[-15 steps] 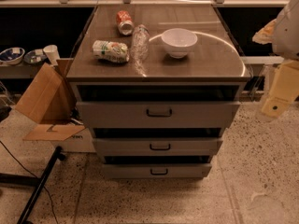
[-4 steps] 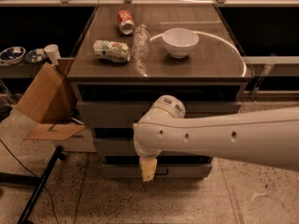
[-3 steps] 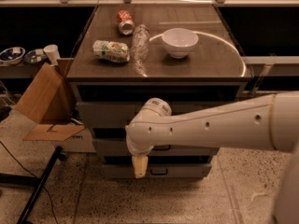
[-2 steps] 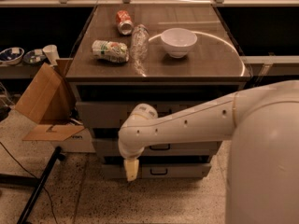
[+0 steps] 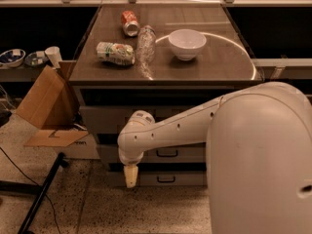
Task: Open middle drawer
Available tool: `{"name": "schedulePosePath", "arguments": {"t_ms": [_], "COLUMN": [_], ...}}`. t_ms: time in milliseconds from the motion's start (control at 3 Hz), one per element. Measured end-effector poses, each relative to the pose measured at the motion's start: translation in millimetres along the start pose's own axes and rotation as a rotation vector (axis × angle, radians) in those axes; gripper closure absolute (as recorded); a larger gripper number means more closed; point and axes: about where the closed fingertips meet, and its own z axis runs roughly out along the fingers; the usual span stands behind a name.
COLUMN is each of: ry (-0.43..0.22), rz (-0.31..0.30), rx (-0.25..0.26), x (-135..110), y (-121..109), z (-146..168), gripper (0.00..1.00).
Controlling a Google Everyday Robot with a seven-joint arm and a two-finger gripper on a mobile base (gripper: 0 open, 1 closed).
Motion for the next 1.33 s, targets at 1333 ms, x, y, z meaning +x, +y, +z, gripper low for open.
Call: {"name": "schedulePosePath", "arguments": {"t_ms": [1333], "ry": [-0.023], "rz": [0.126], "rx": [-0.004], "x": [6], "y": [-48], "z": [78], "gripper": [0.00]}}
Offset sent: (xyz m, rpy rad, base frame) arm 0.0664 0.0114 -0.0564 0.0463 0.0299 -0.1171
